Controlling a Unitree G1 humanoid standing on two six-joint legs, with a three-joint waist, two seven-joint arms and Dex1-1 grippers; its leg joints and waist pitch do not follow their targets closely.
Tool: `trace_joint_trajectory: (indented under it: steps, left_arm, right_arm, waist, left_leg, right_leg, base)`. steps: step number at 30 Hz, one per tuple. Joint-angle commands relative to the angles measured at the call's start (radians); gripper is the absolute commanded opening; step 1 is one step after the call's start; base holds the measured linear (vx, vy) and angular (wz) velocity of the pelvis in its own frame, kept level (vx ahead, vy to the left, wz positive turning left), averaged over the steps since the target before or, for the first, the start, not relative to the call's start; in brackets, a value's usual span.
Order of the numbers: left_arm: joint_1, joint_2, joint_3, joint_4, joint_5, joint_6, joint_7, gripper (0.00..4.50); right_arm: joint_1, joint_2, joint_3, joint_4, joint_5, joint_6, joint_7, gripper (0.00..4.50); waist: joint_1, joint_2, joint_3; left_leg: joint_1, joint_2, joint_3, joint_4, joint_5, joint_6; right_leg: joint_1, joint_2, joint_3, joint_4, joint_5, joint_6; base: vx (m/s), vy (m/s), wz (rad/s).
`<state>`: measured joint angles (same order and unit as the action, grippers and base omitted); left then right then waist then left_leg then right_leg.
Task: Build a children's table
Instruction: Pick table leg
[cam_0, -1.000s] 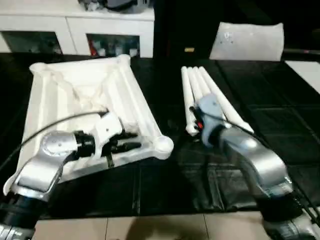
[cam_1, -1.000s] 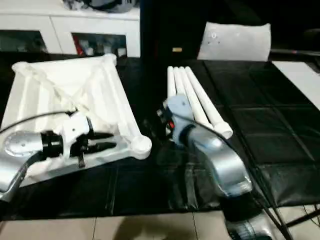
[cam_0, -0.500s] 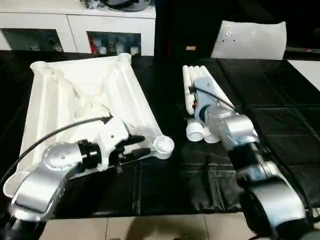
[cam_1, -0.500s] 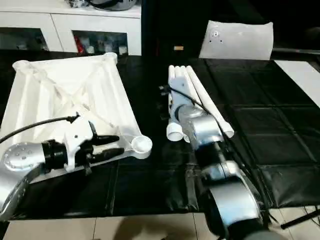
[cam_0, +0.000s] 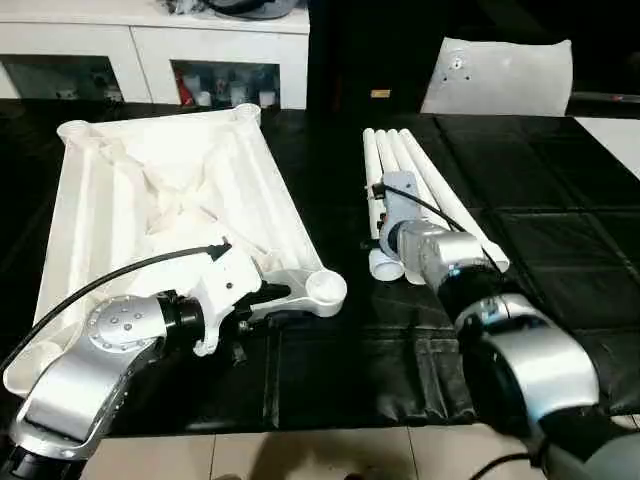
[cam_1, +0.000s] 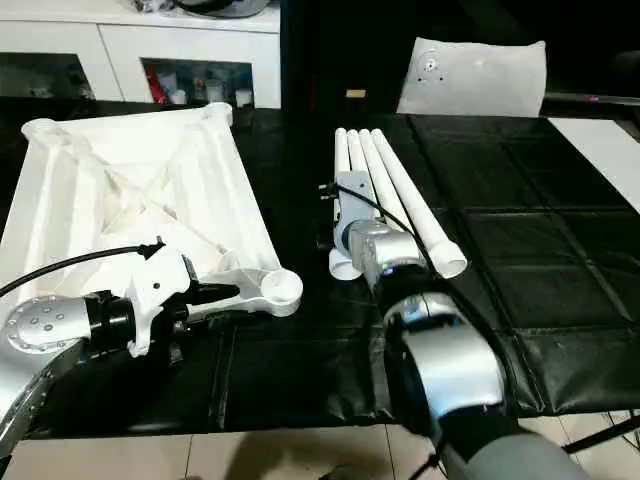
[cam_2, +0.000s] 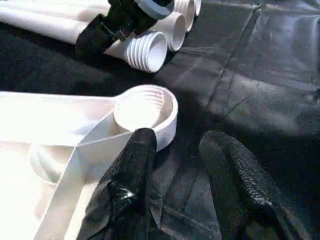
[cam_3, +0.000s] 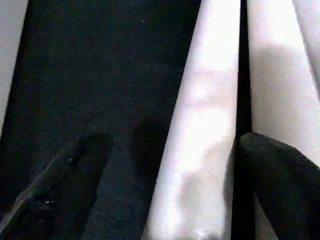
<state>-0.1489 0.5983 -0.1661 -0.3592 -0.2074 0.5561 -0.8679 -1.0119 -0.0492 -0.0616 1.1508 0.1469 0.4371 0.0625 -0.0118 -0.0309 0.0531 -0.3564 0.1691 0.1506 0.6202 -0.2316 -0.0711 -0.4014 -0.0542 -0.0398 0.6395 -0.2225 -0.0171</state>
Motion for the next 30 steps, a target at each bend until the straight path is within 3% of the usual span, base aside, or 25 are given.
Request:
trace_joint_trajectory:
  steps: [1, 5, 7, 8, 13, 18, 30]
  left_arm:
    - [0.000, 0.009, -0.008, -0.024, -0.002, 0.009, 0.001, 1.75]
    - [-0.001, 0.017, -0.009, -0.021, -0.004, 0.010, -0.002, 1.75]
    - [-0.001, 0.018, -0.008, -0.022, -0.006, 0.010, -0.002, 1.75]
    - [0.002, 0.022, -0.006, -0.025, -0.009, 0.012, -0.005, 1.75]
    - [0.006, 0.032, -0.007, -0.032, -0.014, 0.016, -0.011, 1.75]
    - [-0.002, 0.033, -0.013, -0.038, -0.026, 0.024, -0.018, 1.82]
    - [-0.003, 0.036, -0.019, -0.051, -0.044, 0.047, -0.026, 1.82]
  right_arm:
    - [-0.010, 0.002, -0.022, 0.032, 0.007, -0.008, -0.002, 4.50]
    - [-0.029, 0.004, -0.051, 0.081, 0.016, -0.007, 0.023, 4.50]
    - [-0.032, 0.003, -0.057, 0.086, 0.022, 0.000, 0.029, 4.50]
    - [-0.045, -0.001, -0.057, 0.105, 0.022, 0.042, 0.042, 4.50]
    - [-0.065, -0.007, -0.071, 0.139, 0.022, 0.078, 0.074, 4.50]
    - [-0.075, -0.011, -0.097, 0.154, 0.033, 0.104, 0.092, 3.98]
    - [-0.074, -0.020, -0.123, 0.167, 0.026, 0.130, 0.096, 2.97]
  waist:
    - [0.003, 0.015, -0.064]
    - [0.007, 0.010, -0.058]
    - [0.009, 0.013, -0.056]
    - [0.009, 0.012, -0.056]
    - [0.009, 0.014, -0.056]
    - [0.011, 0.018, -0.058]
    - [0.015, 0.015, -0.058]
  left_leg:
    - [-0.004, 0.044, 0.005, -0.067, 0.024, 0.042]
    - [-0.004, 0.046, 0.006, -0.069, -0.041, 0.020]
    - [0.000, 0.048, 0.006, -0.070, -0.068, 0.004]
    - [-0.001, 0.048, 0.006, -0.072, -0.071, -0.004]
    - [-0.003, 0.048, 0.004, -0.072, -0.074, -0.016]
    - [-0.003, 0.047, 0.004, -0.071, -0.061, -0.016]
    - [-0.003, 0.047, 0.005, -0.071, -0.064, -0.017]
  right_leg:
    - [0.066, -0.070, 0.049, -0.045, 0.138, -0.311]
    - [0.062, -0.072, 0.050, -0.053, 0.023, -0.291]
    - [0.058, -0.072, 0.050, -0.056, -0.021, -0.279]
    - [0.059, -0.070, 0.049, -0.056, -0.032, -0.273]
    - [0.056, -0.069, 0.048, -0.055, -0.035, -0.266]
    - [0.057, -0.070, 0.048, -0.054, -0.011, -0.270]
    - [0.057, -0.070, 0.048, -0.055, -0.022, -0.271]
  base:
    - [0.000, 0.000, 0.00]
    - [0.000, 0.000, 0.00]
    - [0.000, 0.000, 0.00]
    - [0.000, 0.000, 0.00]
    - [0.000, 0.000, 0.00]
    - [0.000, 0.000, 0.00]
    - [0.000, 0.000, 0.00]
